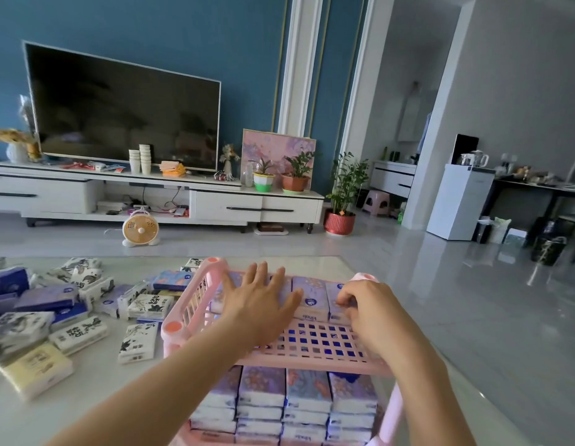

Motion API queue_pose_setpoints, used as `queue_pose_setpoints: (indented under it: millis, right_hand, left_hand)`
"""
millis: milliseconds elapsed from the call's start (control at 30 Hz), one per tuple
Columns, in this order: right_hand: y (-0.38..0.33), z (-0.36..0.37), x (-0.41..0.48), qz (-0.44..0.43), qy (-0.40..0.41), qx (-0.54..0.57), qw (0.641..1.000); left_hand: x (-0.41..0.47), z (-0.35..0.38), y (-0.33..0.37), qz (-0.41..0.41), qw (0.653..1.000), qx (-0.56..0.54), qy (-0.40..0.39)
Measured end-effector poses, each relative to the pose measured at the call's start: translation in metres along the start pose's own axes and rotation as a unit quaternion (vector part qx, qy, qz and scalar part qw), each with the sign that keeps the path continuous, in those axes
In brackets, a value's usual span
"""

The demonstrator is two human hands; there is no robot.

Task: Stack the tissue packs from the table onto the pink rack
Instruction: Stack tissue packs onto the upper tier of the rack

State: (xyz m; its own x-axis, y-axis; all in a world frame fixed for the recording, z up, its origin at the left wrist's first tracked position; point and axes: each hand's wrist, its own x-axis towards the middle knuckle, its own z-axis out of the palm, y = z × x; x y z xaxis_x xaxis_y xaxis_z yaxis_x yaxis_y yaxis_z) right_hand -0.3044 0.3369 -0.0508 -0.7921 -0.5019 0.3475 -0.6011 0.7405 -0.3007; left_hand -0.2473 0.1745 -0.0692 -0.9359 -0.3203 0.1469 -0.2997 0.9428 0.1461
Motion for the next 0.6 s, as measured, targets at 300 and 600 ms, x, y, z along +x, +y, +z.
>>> queue_pose_setpoints:
  millis: [300,600]
  right_hand:
    - [-0.005,-0.005,0.001,0.047,-0.022,-0.037,0.998]
    - [-0.017,-0.004,-0.004,0.087,0.017,-0.062,0.994]
  left_hand:
    - [-0.002,-0.002,-0.001,0.056,0.998,-0.011,-0.009]
    - [0.002,-0.001,0.001,0.051,0.998,0.027,-0.038]
